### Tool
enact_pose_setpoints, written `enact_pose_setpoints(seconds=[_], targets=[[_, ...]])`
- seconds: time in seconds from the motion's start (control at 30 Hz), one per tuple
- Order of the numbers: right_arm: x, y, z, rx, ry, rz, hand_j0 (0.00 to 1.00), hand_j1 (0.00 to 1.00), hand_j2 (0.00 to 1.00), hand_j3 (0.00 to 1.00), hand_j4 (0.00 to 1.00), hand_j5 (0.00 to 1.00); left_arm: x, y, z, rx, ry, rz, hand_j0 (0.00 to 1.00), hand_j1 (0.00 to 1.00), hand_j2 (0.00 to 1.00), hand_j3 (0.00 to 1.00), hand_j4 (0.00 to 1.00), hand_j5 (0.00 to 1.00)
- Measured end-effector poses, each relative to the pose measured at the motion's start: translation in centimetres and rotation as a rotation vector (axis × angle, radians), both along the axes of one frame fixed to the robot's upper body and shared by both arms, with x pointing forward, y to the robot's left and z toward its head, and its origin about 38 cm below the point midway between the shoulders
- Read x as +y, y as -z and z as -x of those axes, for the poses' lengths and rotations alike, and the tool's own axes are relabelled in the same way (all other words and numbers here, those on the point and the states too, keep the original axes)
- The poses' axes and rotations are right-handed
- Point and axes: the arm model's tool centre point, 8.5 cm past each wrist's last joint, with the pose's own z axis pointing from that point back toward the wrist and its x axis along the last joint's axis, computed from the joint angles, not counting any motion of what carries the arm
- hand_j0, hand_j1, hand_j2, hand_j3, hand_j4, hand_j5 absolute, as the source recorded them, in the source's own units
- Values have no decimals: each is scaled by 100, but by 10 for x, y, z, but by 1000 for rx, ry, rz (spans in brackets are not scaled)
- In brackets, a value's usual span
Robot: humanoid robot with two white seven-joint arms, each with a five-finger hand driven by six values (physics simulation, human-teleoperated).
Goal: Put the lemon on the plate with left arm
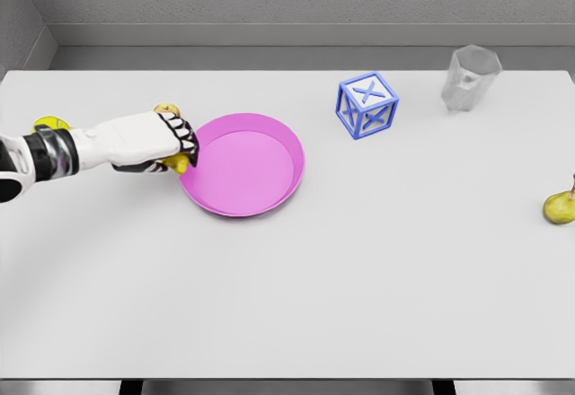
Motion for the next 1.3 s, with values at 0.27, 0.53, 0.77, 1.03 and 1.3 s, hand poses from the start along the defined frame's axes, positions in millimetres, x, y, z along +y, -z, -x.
enact_pose_setpoints(seconds=[0.27,0.53,0.77,1.03,1.3], targets=[[0,0,0,0,0,0,100,100,100,100,100,100,-30,-4,-1,-16,66,19,50,50,50,50,50,50],[0,0,0,0,0,0,100,100,100,100,100,100,-59,-3,2,-17,132,34,90,90,90,90,90,90],[0,0,0,0,0,0,100,100,100,100,100,100,-62,-5,2,-21,139,41,100,100,100,100,100,100],[0,0,0,0,0,0,100,100,100,100,100,100,-2,-30,-7,-59,5,53,100,100,100,100,100,100],[0,0,0,0,0,0,100,100,100,100,100,100,108,-10,-5,24,-277,79,100,100,100,100,100,100]])
